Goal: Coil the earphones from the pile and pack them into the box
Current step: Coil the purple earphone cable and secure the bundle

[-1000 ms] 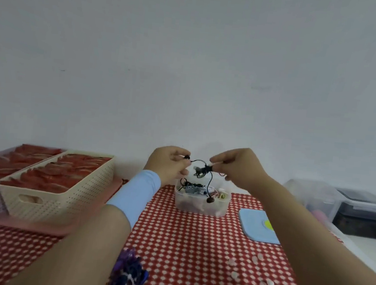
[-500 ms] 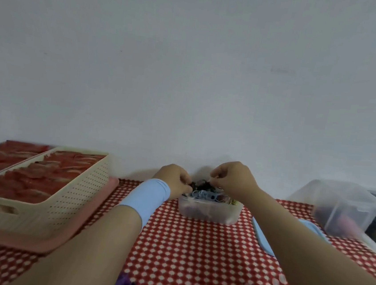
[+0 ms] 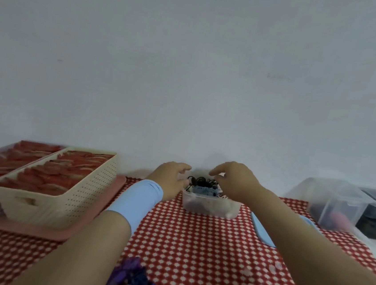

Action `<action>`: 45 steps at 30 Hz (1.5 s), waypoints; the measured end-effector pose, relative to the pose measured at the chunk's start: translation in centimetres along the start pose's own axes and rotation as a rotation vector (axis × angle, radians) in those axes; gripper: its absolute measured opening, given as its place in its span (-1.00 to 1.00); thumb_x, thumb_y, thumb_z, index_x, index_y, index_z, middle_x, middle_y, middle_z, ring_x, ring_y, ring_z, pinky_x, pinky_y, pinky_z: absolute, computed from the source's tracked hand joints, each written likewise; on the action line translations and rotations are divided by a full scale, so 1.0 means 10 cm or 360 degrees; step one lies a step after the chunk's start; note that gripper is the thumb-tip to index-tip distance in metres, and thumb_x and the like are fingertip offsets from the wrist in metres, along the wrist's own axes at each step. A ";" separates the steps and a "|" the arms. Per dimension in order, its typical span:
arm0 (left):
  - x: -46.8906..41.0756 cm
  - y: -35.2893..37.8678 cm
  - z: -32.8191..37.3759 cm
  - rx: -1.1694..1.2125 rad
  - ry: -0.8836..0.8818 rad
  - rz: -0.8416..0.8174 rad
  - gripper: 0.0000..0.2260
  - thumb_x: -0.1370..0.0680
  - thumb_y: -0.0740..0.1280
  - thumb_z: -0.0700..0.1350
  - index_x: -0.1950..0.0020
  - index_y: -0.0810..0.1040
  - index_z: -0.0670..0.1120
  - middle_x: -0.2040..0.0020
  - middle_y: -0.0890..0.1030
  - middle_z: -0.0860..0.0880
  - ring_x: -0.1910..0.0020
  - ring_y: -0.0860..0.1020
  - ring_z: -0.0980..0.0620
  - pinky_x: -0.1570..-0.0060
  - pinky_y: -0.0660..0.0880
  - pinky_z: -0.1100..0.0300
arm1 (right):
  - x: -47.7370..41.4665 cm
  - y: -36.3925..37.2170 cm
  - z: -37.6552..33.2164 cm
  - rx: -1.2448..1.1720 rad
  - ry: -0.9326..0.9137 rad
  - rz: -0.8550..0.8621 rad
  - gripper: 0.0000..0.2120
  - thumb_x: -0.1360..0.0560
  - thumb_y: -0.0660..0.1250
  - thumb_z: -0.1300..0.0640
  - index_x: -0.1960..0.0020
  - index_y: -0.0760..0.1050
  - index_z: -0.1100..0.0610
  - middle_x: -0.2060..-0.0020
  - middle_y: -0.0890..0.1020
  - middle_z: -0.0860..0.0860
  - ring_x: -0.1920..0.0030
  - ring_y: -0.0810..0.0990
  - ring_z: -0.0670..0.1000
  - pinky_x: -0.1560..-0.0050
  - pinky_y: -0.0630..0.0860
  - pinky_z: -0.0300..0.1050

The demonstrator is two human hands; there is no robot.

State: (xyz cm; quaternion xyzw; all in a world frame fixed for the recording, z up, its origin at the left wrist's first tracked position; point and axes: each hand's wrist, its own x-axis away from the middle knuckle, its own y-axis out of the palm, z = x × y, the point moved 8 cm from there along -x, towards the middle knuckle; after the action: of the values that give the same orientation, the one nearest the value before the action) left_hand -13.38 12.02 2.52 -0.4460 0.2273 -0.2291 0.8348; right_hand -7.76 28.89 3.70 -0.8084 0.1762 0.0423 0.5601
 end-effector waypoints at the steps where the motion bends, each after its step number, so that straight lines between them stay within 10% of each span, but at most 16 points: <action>1: 0.11 -0.06 -0.03 0.0035 -0.0037 0.0006 -0.68 -0.63 0.25 -0.08 -0.38 0.47 0.08 -0.31 0.54 0.03 -0.25 0.49 0.04 -0.25 0.38 0.19 | 0.07 0.01 -0.15 -0.0068 -0.0043 -0.0020 -0.77 -0.61 0.28 0.12 -0.13 0.68 -0.05 -0.16 0.67 -0.13 -0.09 0.60 -0.08 -0.20 0.52 -0.12; 7: 0.88 -0.22 -0.33 -0.0220 -0.0169 -0.0257 -0.75 -0.59 0.28 -0.09 -0.27 0.51 0.03 -0.14 0.56 0.05 -0.07 0.48 0.07 -0.04 0.28 0.23 | 0.73 0.50 -1.16 -0.0206 -0.0360 -0.0732 -0.83 -0.55 0.40 -0.02 -0.08 0.71 -0.02 0.08 0.73 -0.13 0.21 0.63 -0.26 -0.06 0.56 -0.16; 11: 1.30 -0.33 -0.58 -0.0142 -0.0261 -0.0364 -0.77 -0.56 0.33 -0.10 -0.22 0.53 0.04 -0.08 0.52 0.15 -0.04 0.50 0.09 -0.01 0.36 0.24 | 1.11 0.84 -1.52 -0.0241 -0.0311 -0.1042 -0.49 -0.44 0.35 -0.38 -0.11 0.66 0.01 -0.02 0.70 -0.05 0.06 0.70 -0.03 -0.14 0.59 -0.01; 16: 1.71 -0.31 -0.83 -0.0205 -0.0293 -0.0722 -0.49 -0.48 0.46 0.09 -0.41 0.43 0.13 -0.38 0.47 0.10 -0.34 0.45 0.08 -0.36 0.36 0.12 | 1.39 1.10 -1.71 0.0031 -0.0357 -0.1234 -0.23 -0.31 0.53 -0.32 -0.42 0.45 -0.05 -0.38 0.50 -0.06 -0.32 0.50 0.05 -0.35 0.46 0.06; 24: 1.87 -0.19 -0.96 -0.0255 -0.0312 -0.0556 -0.56 -0.39 0.53 0.14 -0.25 0.59 0.13 -0.29 0.51 0.12 -0.19 0.46 0.12 -0.21 0.40 0.18 | 1.34 0.94 -1.69 -0.0108 -0.0361 -0.0978 -0.50 -0.46 0.53 0.05 -0.37 0.50 0.01 -0.24 0.59 -0.03 -0.09 0.55 -0.06 -0.19 0.53 -0.13; 38: 1.02 0.43 0.13 -0.0003 -0.0036 -0.0280 -0.65 -0.56 0.30 0.22 -0.21 0.60 0.04 -0.23 0.59 0.06 -0.06 0.52 0.10 0.01 0.39 0.21 | 1.24 0.09 -0.19 -0.0647 0.0132 -0.0200 -0.73 -0.52 0.46 0.10 -0.21 0.60 0.05 -0.08 0.64 0.01 0.01 0.61 -0.11 0.00 0.52 -0.25; 45: 1.02 0.44 0.05 -0.0146 -0.0133 -0.0300 -0.71 -0.43 0.52 0.09 -0.09 0.67 0.01 -0.11 0.63 0.10 -0.07 0.56 0.10 -0.05 0.46 0.21 | 1.26 0.09 0.04 -0.0440 0.0124 -0.0214 -0.77 -0.56 0.39 0.20 -0.19 0.66 0.10 -0.12 0.69 -0.02 -0.03 0.61 -0.09 -0.15 0.47 -0.20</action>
State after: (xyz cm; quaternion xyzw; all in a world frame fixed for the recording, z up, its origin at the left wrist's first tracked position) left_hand -4.28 8.54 -2.75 -0.5124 0.1594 -0.2771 0.7970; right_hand 3.77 25.99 -0.56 -0.8887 0.1359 -0.0029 0.4379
